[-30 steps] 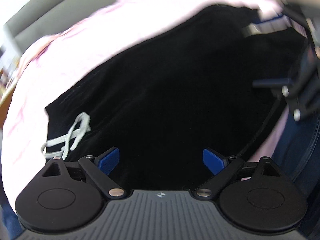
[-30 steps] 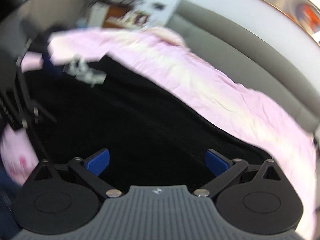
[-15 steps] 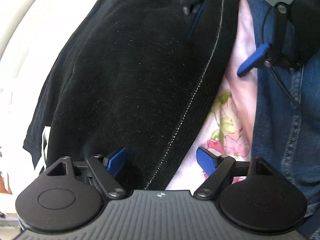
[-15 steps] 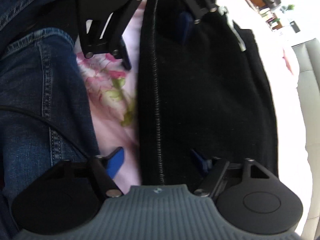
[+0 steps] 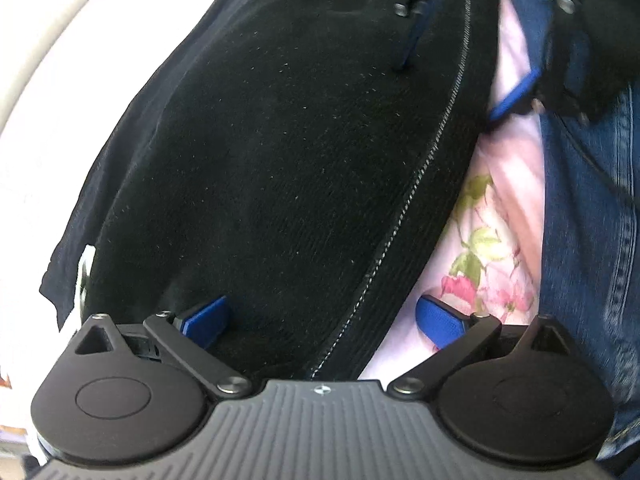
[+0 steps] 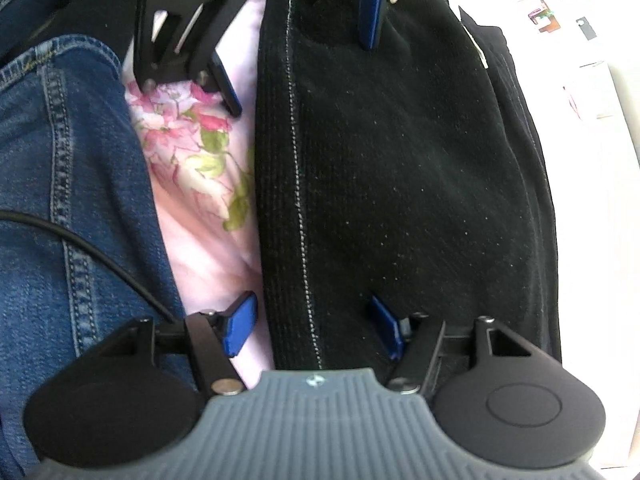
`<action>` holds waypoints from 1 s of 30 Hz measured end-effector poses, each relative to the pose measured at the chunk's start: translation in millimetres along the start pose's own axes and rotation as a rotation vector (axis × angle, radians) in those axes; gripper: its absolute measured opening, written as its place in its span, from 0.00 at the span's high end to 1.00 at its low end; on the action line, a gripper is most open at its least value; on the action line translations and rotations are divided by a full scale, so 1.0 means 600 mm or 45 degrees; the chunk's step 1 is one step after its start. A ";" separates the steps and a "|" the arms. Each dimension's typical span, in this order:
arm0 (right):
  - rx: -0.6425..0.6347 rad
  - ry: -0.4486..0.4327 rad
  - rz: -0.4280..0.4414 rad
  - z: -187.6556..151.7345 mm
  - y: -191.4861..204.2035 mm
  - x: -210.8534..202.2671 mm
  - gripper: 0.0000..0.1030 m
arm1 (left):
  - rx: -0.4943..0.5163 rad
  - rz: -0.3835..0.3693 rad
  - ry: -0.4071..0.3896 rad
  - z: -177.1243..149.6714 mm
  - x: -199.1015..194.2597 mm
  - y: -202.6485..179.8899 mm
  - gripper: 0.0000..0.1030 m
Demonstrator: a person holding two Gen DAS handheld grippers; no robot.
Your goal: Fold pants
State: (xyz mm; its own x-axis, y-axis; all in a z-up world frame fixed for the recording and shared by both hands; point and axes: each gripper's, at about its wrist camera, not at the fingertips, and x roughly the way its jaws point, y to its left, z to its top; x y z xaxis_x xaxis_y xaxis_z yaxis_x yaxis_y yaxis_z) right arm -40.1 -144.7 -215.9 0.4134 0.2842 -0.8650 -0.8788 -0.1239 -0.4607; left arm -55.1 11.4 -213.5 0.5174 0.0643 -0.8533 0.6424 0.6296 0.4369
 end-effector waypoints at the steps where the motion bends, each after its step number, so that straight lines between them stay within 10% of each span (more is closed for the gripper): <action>1: -0.017 0.007 -0.007 0.000 0.001 0.002 0.43 | 0.016 0.012 0.001 -0.001 -0.004 -0.006 0.00; 5: -0.120 0.033 -0.099 -0.018 0.000 0.003 0.54 | 0.081 0.004 -0.012 0.010 -0.037 -0.034 0.04; 9: -0.037 0.066 -0.107 -0.039 -0.020 -0.006 0.85 | 0.141 0.089 -0.044 0.004 -0.055 -0.049 0.47; 13: 0.036 0.010 -0.116 -0.045 -0.042 -0.029 0.92 | 0.134 0.063 -0.059 -0.005 -0.063 -0.051 0.64; 16: 0.226 -0.044 -0.122 -0.066 -0.080 -0.067 0.92 | 0.211 0.126 -0.079 -0.011 -0.078 -0.068 0.47; 18: 0.337 -0.066 -0.117 -0.071 -0.113 -0.086 0.92 | 0.245 0.180 -0.083 -0.010 -0.084 -0.082 0.05; 22: 0.382 -0.091 -0.147 -0.054 -0.148 -0.104 0.95 | 0.243 0.221 -0.081 -0.010 -0.084 -0.097 0.01; 24: 0.378 -0.096 -0.148 -0.049 -0.159 -0.104 0.95 | 0.178 0.275 -0.092 -0.012 -0.089 -0.085 0.62; 30: 0.359 -0.085 -0.137 -0.050 -0.142 -0.089 0.94 | -0.012 0.326 -0.179 -0.011 -0.140 -0.016 0.75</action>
State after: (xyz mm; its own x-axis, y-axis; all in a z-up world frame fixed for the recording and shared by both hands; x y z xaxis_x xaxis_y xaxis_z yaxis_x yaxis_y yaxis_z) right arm 19.9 -177.8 -136.3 0.4995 0.3442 -0.7950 -0.8660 0.1764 -0.4678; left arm -108.3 5.2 -147.9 0.7357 0.1141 -0.6677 0.4761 0.6140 0.6295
